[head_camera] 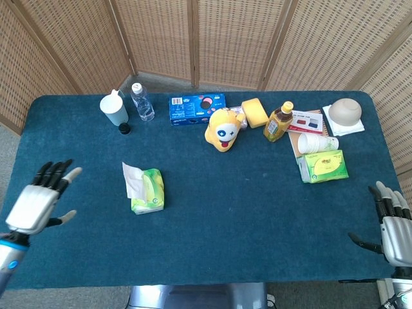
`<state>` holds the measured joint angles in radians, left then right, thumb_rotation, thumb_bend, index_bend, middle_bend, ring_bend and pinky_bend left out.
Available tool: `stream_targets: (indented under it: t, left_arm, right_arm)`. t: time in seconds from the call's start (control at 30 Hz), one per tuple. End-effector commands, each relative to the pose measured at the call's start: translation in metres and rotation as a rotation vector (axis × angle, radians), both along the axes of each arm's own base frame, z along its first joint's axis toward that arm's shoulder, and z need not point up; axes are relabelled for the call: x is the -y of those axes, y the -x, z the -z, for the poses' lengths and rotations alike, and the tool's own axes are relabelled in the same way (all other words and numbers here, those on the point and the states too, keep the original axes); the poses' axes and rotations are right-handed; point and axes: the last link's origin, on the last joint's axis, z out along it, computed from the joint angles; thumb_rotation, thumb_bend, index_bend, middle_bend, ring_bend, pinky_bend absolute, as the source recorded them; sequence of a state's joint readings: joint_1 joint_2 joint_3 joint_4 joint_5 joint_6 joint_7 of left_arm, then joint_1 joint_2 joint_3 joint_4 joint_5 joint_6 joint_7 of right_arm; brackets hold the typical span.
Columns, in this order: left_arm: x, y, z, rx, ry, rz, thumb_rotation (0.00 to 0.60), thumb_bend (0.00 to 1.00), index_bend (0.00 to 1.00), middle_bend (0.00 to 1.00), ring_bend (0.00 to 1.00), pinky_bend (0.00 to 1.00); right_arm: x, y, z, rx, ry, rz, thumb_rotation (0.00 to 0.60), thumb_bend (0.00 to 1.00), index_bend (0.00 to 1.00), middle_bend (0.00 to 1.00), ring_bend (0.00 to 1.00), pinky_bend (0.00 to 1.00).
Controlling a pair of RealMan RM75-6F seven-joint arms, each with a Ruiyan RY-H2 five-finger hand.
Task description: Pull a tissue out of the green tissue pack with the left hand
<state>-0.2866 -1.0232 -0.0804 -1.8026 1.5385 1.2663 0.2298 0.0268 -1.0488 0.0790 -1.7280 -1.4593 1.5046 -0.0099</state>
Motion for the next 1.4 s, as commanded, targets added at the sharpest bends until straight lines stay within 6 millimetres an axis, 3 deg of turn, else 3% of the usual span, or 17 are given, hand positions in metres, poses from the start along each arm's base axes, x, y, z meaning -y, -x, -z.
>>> stream_targets:
  t: [0.03,0.3,0.53,0.8,0.9,1.17,1.4]
  left_arm:
    - [-0.024,-0.020,0.025,-0.023,0.032,0.031,0.600,0.00,0.10,0.00,0.00,0.00]
    - [-0.055,-0.040,0.064,-0.025,0.072,0.042,0.600,0.00,0.10,0.00,0.00,0.00]
    - [-0.069,-0.056,0.085,-0.076,0.100,0.051,0.600,0.00,0.13,0.02,0.00,0.11]
    - [-0.078,-0.069,0.105,-0.102,0.103,0.073,0.600,0.00,0.25,0.19,0.12,0.43]
    - [-0.081,-0.072,0.110,-0.106,0.107,0.071,0.600,0.02,0.31,0.26,0.17,0.49]
    - [-0.090,-0.082,0.125,-0.138,0.045,0.131,0.600,0.32,0.65,0.62,0.51,0.77]
    - [-0.090,-0.082,0.125,-0.163,-0.008,0.174,0.600,0.39,0.75,0.75,0.63,0.86]
  right_arm:
    - [0.000,0.001,-0.001,0.006,-0.001,0.003,0.550,0.00,0.00,0.00,0.00,0.00]
    - [0.000,0.001,-0.004,0.027,-0.001,0.004,0.548,0.00,0.00,0.00,0.00,0.00]
    - [0.001,0.002,-0.005,0.029,-0.002,0.006,0.549,0.00,0.00,0.00,0.00,0.00]
    - [0.001,0.003,-0.008,0.040,0.004,0.010,0.549,0.00,0.00,0.00,0.00,0.00]
    - [0.001,0.002,-0.007,0.043,0.000,0.006,0.549,0.00,0.00,0.00,0.00,0.00]
    - [0.001,0.003,-0.007,0.045,-0.005,0.008,0.549,0.00,0.00,0.00,0.00,0.00]
    - [0.001,0.003,-0.006,0.041,-0.011,0.010,0.550,0.00,0.00,0.00,0.00,0.00]
